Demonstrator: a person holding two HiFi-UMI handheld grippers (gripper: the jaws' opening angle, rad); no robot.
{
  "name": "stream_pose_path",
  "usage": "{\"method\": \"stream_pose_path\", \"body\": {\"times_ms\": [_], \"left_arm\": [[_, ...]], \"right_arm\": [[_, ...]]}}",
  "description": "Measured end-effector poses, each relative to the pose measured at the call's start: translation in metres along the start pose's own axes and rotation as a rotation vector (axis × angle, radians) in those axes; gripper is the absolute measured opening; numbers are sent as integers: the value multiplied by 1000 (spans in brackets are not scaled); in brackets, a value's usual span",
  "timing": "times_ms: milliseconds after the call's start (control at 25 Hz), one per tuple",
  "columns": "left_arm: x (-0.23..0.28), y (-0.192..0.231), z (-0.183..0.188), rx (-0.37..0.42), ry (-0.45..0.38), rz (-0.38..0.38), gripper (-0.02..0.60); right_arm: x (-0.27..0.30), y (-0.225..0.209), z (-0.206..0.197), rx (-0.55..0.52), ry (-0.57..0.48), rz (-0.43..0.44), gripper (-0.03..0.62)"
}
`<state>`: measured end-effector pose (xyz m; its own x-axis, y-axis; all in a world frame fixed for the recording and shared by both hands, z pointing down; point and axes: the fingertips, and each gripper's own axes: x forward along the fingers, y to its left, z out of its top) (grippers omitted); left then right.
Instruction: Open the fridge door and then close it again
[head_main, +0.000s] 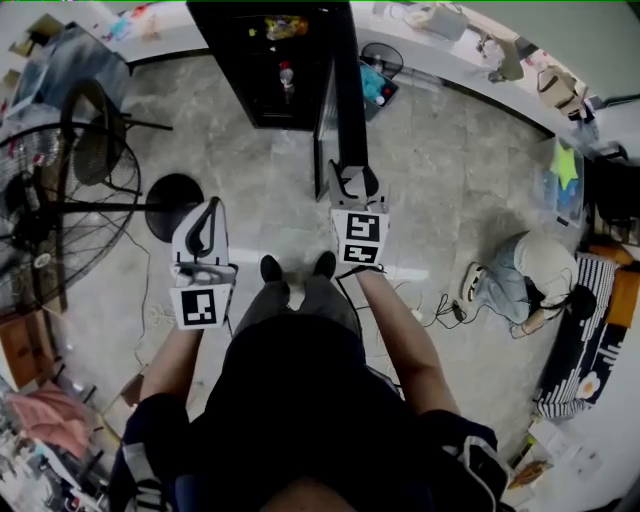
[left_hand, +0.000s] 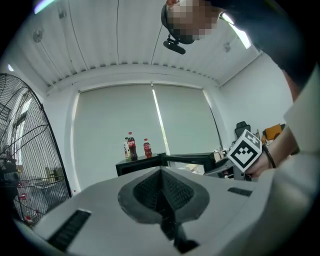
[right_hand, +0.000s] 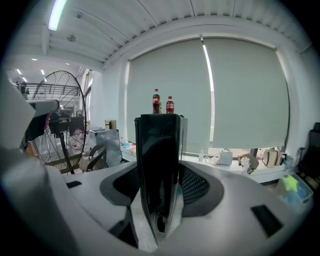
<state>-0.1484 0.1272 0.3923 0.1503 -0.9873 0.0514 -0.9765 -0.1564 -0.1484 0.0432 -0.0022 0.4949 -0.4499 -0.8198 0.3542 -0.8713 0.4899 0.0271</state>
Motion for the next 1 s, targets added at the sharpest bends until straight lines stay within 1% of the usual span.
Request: {"method": "stream_pose_path", "body": {"times_ms": [560,800,1000], "left_arm": [[-32,51,-9,-3,-14,6,22],[-38,58,-12,-6,-15,10,23],[-40,62,-12,-11,-16,20,22]], "right_arm": [[21,58,8,45,-8,-97,244],[28,75,9,42,-10,-87,252],[30,81,10,41,-11,-86,255]]}}
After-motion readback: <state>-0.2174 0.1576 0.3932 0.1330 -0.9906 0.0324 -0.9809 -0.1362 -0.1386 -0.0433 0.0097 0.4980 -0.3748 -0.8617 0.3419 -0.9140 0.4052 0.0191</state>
